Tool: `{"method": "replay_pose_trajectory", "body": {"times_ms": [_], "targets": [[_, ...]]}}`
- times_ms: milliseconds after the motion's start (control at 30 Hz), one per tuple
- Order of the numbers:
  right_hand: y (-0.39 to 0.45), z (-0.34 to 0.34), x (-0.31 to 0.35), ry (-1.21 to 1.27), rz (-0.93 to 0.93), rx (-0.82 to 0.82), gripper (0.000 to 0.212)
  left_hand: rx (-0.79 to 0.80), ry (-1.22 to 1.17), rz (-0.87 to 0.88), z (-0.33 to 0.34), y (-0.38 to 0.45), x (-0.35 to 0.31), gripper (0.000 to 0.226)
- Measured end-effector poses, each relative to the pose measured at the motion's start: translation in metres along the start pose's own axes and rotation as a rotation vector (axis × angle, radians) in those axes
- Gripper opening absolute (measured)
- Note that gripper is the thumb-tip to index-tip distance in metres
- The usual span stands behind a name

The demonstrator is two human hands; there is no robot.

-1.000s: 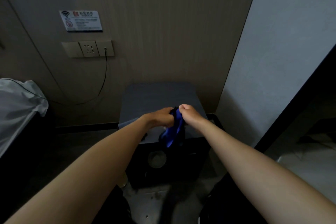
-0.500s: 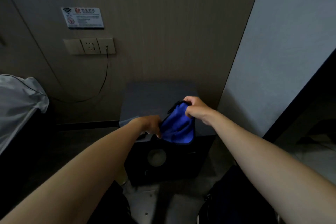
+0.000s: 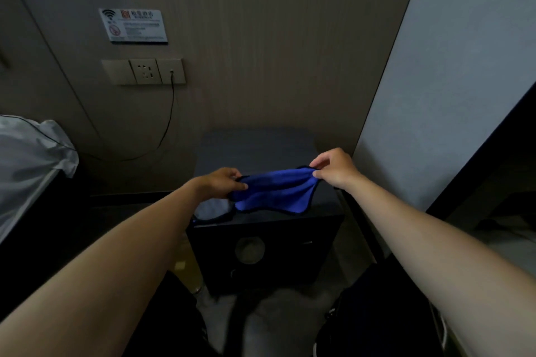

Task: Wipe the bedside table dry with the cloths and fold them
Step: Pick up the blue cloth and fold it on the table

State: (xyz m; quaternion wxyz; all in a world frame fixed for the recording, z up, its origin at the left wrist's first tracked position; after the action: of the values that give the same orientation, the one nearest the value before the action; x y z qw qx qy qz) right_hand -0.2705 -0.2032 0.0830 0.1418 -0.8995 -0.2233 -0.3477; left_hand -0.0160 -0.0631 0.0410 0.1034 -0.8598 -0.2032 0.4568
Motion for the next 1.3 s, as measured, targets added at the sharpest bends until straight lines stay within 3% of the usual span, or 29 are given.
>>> {"method": "replay_pose_trajectory", "body": {"times_ms": [67,167,400,533,633,1000,1167,1300], "targets": [[0.001,0.002,-0.002,-0.004,-0.001,-0.026,0.018,-0.037,-0.061,0.009,-0.007,0.000,0.000,0.010],[0.004,0.008,-0.005,0.033,0.059,-0.021,0.018,-0.058,-0.106,-0.003,-0.014,-0.001,0.002,0.023],[0.006,0.009,-0.004,0.247,0.214,-0.012,0.008,0.165,-0.419,-0.075,-0.012,-0.014,-0.002,0.032],[0.008,0.008,-0.004,0.367,0.263,-0.006,0.017,0.120,-0.385,-0.053,-0.016,-0.009,0.003,0.082],[0.013,0.008,-0.007,0.449,0.289,-0.035,0.019,0.068,-0.212,-0.054,-0.017,-0.007,0.006,0.090],[0.018,0.012,-0.015,0.744,0.300,-0.085,0.019,-0.007,-0.341,-0.182,-0.004,0.000,0.022,0.031],[0.019,0.012,-0.015,0.800,0.332,-0.093,0.020,0.045,-0.439,-0.136,-0.003,-0.005,0.015,0.041],[0.022,0.012,-0.021,0.852,0.354,-0.114,0.021,0.059,-0.637,-0.095,-0.001,-0.008,0.010,0.032]]}}
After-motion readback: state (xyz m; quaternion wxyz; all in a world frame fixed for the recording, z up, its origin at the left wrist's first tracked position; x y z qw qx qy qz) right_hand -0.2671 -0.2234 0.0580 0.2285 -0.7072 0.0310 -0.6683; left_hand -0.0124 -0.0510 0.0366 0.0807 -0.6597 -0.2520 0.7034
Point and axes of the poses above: each hand's wrist, its own y-axis towards the middle knuckle, its own z-axis out of the palm, x = y × z, the point moved 1 cm from there along y, towards the middle knuckle, and after that the axes turned 2 degrees about y, right-handed, at the moved point
